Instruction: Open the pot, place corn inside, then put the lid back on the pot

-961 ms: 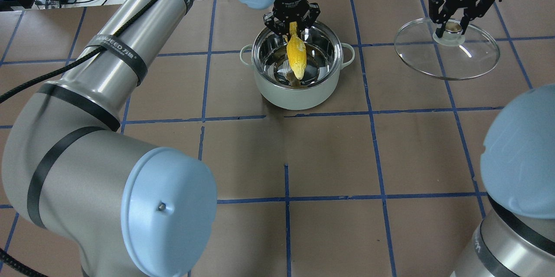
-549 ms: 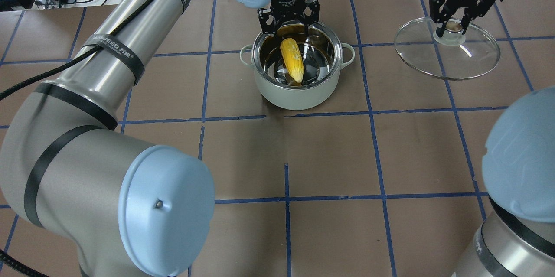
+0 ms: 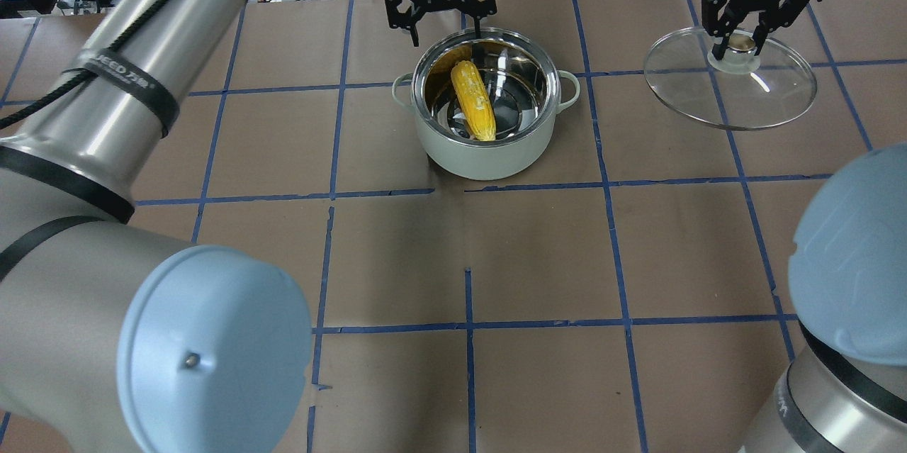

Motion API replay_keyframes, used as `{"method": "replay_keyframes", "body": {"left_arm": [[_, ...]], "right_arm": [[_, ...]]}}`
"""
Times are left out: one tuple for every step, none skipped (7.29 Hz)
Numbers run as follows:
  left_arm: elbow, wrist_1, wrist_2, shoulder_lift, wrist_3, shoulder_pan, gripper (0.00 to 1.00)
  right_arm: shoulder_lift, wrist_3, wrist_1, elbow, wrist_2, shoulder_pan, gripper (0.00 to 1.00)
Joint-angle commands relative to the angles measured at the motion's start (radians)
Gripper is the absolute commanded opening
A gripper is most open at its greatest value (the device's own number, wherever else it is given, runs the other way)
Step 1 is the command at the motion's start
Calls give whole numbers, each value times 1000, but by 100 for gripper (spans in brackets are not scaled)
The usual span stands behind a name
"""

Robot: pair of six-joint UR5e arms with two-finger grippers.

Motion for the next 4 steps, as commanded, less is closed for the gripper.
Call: {"method": "replay_keyframes", "body": {"left_arm": [[-107, -126, 2, 179, 161, 106, 100], [-210, -124, 1, 263, 202, 144, 100], [-323, -118, 1, 341, 226, 170, 100], [-418, -112, 1, 423, 230, 189, 100]], "right_arm": [[-9, 4, 0, 0, 3, 5, 7], [-12, 4, 0, 0, 3, 6, 7], [-12, 6, 0, 0, 3, 8, 7], [-16, 10, 0, 0, 4, 11, 7]]}}
